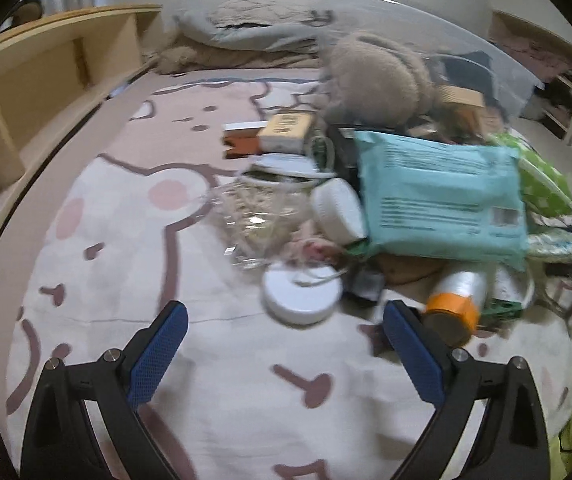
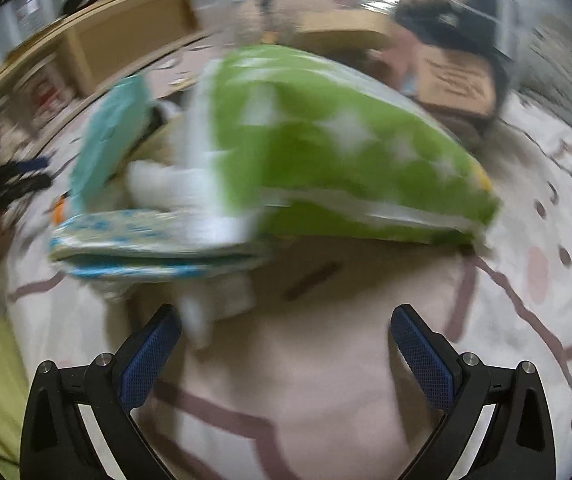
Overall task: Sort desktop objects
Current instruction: 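Move the right tool toward the white knobbed cap while the left tool approaches the black square item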
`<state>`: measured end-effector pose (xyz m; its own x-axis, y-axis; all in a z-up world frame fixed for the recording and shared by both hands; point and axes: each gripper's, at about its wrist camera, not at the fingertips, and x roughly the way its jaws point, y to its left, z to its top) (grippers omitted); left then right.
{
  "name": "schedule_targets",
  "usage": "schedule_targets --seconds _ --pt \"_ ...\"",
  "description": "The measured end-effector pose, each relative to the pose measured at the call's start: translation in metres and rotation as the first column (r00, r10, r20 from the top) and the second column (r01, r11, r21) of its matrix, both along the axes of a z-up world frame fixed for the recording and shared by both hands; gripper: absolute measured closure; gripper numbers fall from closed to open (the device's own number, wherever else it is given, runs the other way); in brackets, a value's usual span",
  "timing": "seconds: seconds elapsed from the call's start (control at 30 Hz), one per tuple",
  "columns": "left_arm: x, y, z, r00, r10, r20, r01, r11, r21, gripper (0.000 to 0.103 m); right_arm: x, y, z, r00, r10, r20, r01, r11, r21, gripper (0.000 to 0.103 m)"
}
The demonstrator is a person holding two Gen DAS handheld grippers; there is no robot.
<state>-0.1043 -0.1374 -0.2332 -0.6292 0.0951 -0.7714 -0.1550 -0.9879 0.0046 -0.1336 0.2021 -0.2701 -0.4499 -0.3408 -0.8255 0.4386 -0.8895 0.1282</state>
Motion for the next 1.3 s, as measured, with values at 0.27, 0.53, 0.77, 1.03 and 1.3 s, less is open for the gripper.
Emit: schedule_targets --seconds 0.27,0.53,0.77,1.03,1.3 --pt "0.004 0.032 -0.008 0.990 -0.136 0.026 0.137 0.990 -0.023 0.004 -0.013 0.042 -0.003 0.986 -0.165 0.031 0.164 0.986 0.020 0.000" --pt "0.001 0.033 -0.018 0.991 -0.122 0.059 0.124 0.992 -0.022 0.004 -0.021 0.055 -0.009 0.970 -0.240 0.047 0.234 0.966 0.107 0.000" --pt "-0.006 0.023 -0.025 0.994 -0.070 0.086 0.072 0.997 -0.017 0.002 -0.016 0.017 0.004 0.997 -0.062 0.055 0.062 0.998 -0.009 0.000" --pt "-0.005 0.016 -0.022 0.997 -0.034 0.067 0.041 0.994 -0.101 0.002 -0.020 0.010 0.011 0.998 -0.051 0.035 0.053 0.997 -0.051 0.000" --pt "-0.008 0.007 -0.025 0.996 -0.005 0.084 0.011 0.997 -0.077 0.002 -0.024 0.025 0.012 0.981 -0.181 0.075 0.189 0.975 -0.114 0.000"
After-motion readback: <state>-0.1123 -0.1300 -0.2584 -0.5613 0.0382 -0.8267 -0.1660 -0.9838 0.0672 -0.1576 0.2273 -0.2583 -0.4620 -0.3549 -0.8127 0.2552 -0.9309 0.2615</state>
